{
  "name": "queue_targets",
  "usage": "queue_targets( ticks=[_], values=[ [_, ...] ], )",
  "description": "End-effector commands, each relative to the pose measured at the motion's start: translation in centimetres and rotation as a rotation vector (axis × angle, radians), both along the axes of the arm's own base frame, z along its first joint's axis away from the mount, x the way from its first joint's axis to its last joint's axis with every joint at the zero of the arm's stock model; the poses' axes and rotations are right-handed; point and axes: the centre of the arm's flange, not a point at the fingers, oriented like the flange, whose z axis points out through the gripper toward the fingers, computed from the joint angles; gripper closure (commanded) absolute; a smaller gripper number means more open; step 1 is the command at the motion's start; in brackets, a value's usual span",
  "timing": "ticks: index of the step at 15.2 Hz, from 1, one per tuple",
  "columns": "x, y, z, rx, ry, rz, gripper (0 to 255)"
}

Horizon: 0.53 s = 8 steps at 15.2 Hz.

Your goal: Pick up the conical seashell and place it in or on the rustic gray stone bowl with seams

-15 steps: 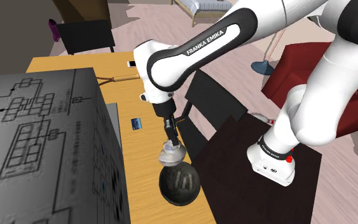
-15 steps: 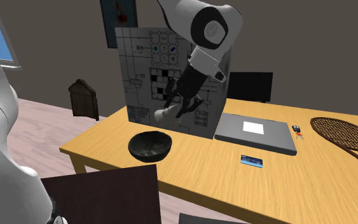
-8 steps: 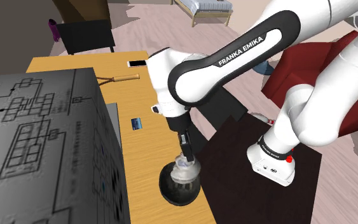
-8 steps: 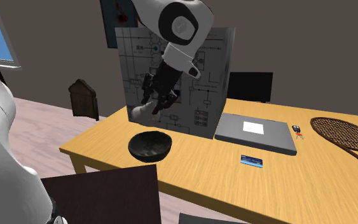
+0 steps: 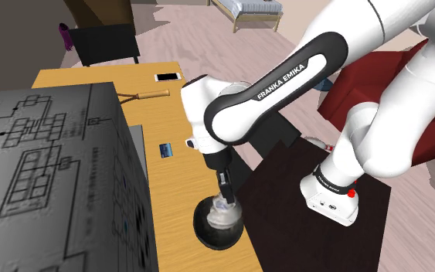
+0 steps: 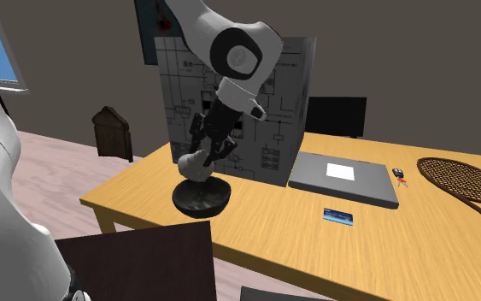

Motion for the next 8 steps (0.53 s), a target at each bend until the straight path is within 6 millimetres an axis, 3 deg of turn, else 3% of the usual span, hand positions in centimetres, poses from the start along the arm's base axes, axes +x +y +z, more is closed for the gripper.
queue_targets(
  ticks=[1, 8],
  values=[
    [0.0, -0.1, -1.1, 0.001, -0.001, 0.000, 255],
    [0.0, -0.1, -4.8, 0.001, -0.001, 0.000, 255]
  ],
)
